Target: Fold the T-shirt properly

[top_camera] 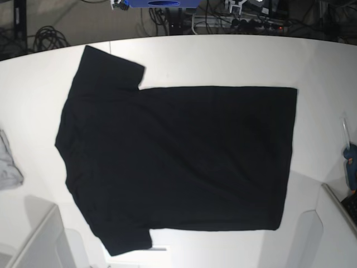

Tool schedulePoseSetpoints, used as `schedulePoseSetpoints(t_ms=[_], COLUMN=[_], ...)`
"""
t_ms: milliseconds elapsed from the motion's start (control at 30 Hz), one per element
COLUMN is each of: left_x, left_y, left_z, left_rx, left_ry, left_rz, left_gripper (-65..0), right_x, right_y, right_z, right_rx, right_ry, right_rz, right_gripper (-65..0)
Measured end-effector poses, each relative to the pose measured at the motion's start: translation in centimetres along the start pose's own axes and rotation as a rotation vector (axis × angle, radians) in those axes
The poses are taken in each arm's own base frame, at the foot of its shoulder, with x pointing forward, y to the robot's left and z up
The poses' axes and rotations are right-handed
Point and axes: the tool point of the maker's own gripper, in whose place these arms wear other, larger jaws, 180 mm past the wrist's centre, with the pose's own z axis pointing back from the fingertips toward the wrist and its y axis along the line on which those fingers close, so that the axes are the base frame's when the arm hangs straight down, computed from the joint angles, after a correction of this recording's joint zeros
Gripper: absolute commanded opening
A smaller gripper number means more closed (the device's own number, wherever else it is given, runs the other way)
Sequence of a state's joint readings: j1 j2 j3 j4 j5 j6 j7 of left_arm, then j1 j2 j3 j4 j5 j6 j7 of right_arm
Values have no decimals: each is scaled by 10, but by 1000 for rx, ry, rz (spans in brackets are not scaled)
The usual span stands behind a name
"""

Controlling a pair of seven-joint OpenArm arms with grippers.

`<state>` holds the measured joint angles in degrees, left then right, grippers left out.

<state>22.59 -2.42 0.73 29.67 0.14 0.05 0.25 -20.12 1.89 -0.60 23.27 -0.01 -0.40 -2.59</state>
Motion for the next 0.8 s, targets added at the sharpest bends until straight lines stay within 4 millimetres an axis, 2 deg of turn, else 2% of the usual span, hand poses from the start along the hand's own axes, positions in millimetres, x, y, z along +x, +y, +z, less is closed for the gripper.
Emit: schedulePoseSetpoints(t_ms=[133,233,333,500,567,700,800], left_x=[-11,-20,-24,-12,-6,3,10], left_y=[7,6,14,30,28,16,15], left_z=[6,20,40,74,88,118,140], left_rx=[13,7,12,35,26,-2,-12], left_ry=[-4,-30,-70,-169,-204,-267,-309], left_rz=[-9,-16,-37,-68,-74,-73,-93], left_gripper=[-650,-650,-650,-650,-650,-650,-650], right_x=[14,3,-15,-10,-6,-8,-8], right_y=[1,2,5,5,5,-14,-31], right_z=[11,24,38,58,67,90,109], right_rx=[0,0,5,3,4,-37,-76], right_ry=[-85,-93,-90,-134,-155,-177,-211], right_rz=[1,0,-6,-4,-4,-57,-75], right_gripper=[-650,-650,-650,-650,-650,-650,-650])
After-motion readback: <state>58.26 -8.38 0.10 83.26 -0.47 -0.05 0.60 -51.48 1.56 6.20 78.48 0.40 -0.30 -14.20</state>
